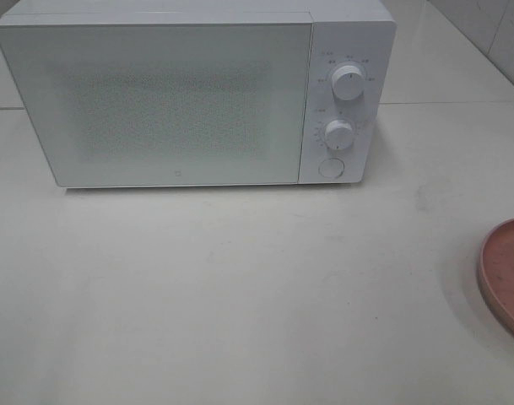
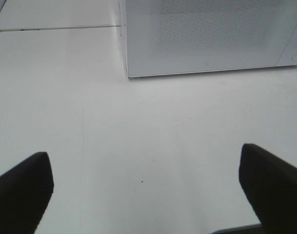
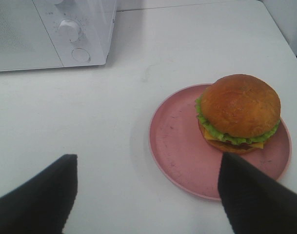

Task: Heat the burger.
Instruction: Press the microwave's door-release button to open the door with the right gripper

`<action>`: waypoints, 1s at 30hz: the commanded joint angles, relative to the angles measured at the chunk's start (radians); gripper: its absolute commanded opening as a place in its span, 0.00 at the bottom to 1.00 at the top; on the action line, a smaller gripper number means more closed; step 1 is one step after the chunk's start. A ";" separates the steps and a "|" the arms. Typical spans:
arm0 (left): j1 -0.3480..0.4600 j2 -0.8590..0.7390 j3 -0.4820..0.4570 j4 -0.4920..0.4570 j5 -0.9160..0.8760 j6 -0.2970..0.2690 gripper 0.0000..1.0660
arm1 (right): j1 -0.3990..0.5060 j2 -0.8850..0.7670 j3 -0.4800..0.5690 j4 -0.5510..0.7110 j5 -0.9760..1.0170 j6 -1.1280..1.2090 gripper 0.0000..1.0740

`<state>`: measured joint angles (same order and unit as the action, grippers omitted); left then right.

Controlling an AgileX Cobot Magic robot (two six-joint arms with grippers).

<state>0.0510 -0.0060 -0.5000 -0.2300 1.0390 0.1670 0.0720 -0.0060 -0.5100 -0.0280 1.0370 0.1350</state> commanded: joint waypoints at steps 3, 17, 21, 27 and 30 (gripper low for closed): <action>-0.005 -0.023 0.003 -0.007 -0.009 0.001 0.92 | 0.002 -0.025 0.003 -0.003 -0.006 -0.001 0.71; -0.005 -0.023 0.003 -0.007 -0.009 0.001 0.92 | 0.002 -0.025 0.003 -0.003 -0.006 -0.001 0.71; -0.005 -0.023 0.003 -0.007 -0.009 0.001 0.92 | 0.002 -0.019 -0.014 0.010 -0.023 -0.001 0.71; -0.005 -0.023 0.003 -0.007 -0.009 0.001 0.92 | 0.002 0.059 -0.043 0.010 -0.060 -0.001 0.71; -0.005 -0.023 0.003 -0.007 -0.009 0.001 0.92 | 0.002 0.125 -0.043 0.010 -0.102 -0.001 0.71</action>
<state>0.0510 -0.0060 -0.5000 -0.2300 1.0390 0.1670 0.0720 0.0800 -0.5450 -0.0190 0.9750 0.1350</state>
